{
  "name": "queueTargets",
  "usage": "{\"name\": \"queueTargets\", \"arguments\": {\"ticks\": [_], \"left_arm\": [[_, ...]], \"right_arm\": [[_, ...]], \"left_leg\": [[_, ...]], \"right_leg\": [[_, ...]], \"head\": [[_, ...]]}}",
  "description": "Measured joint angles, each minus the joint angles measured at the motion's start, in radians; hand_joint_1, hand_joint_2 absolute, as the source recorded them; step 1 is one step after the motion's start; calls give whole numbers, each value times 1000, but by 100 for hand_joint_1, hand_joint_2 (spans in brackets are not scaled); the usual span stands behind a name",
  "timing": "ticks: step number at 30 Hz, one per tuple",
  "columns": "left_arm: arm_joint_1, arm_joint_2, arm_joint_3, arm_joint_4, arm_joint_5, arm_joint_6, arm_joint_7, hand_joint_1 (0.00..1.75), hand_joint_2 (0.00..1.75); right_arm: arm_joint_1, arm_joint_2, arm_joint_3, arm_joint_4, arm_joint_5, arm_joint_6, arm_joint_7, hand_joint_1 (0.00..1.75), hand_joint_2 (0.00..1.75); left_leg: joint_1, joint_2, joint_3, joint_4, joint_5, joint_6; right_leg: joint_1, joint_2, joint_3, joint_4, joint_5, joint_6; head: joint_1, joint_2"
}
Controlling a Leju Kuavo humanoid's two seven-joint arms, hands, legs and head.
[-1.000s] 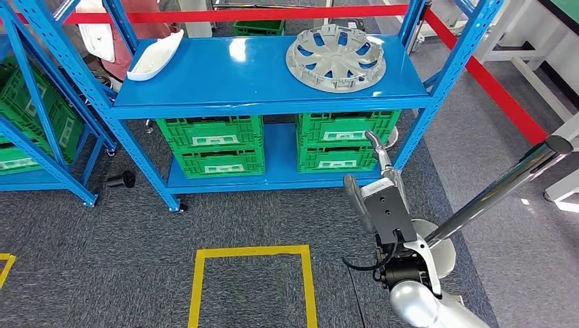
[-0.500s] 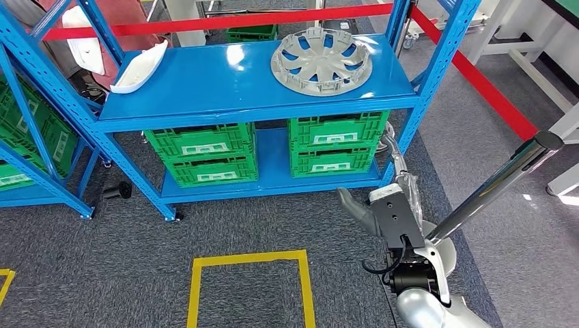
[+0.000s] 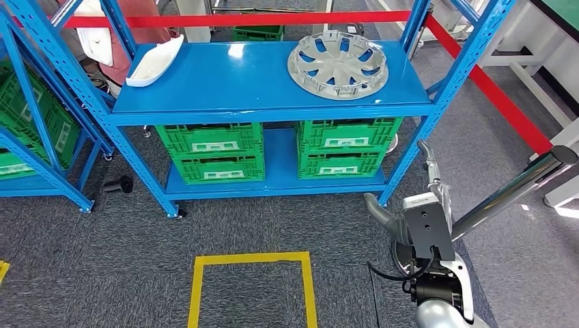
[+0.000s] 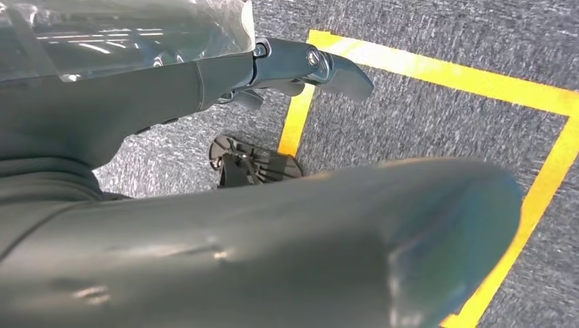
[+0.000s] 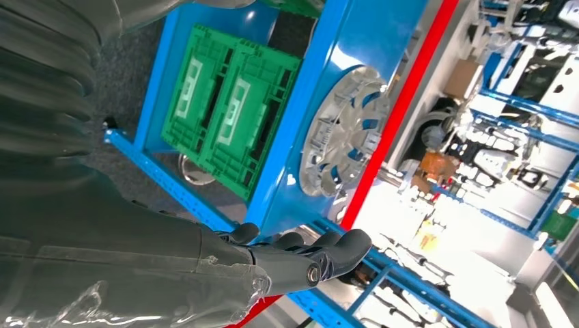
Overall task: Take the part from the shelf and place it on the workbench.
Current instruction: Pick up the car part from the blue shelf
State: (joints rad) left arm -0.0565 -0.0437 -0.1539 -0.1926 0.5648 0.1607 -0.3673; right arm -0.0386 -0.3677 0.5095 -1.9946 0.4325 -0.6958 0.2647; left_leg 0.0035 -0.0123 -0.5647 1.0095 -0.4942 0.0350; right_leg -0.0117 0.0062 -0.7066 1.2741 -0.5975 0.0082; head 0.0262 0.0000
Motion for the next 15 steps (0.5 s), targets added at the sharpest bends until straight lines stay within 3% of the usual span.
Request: {"name": "queueTargets", "arguments": {"ticks": [2,4,6,9,11,13,14,15], "left_arm": [[0,1,-6,0,0,1,2,0,0],[-1,1,-11,0,0,1,0,0,0],[-2,1,-16,0,0,1,-1,0,0],[-4,6,-21,0,-1,1,-2,0,0],[-6,11,-26,-1,-2,1,-1,0,0],[-4,13,-33,-1,-2,1,3,0,0],[-2,14,-36,-1,-2,1,5,0,0],[-1,15,-38,-1,-2,1,6,0,0]], "right_arm": [[8,0,-17,-9,1,0,-5,0,175],[12,0,-31,-17,0,0,-11,0,175],[18,1,-42,-23,-4,0,-18,0,175],[28,2,-51,-29,-8,0,-28,0,175],[32,4,-54,-32,-9,0,-33,0,175],[36,7,-56,-33,-9,1,-36,0,175],[39,9,-56,-33,-9,1,-37,0,175],[42,10,-57,-33,-9,1,-37,0,175]], "left_leg": [[-2,0,7,3,-7,-2],[-6,-1,11,6,-15,-10],[-8,0,13,4,-18,-20],[-8,6,16,9,-31,-38],[-6,12,-22,88,-69,-50],[-1,12,-92,217,-110,-60],[1,12,-118,258,-111,-62],[3,12,-129,264,-93,-63]], "right_leg": [[1,-1,44,-110,76,-8],[6,-2,95,-219,116,-18],[10,0,110,-250,111,-26],[4,0,127,-268,111,-40],[-2,-3,147,-281,109,-49],[-2,-4,159,-283,102,-53],[-2,-3,165,-283,97,-53],[-2,-2,173,-283,91,-52]], "head": [[7,0],[11,0],[11,0],[8,0],[-2,0],[-13,0],[-16,0],[-19,0]]}}
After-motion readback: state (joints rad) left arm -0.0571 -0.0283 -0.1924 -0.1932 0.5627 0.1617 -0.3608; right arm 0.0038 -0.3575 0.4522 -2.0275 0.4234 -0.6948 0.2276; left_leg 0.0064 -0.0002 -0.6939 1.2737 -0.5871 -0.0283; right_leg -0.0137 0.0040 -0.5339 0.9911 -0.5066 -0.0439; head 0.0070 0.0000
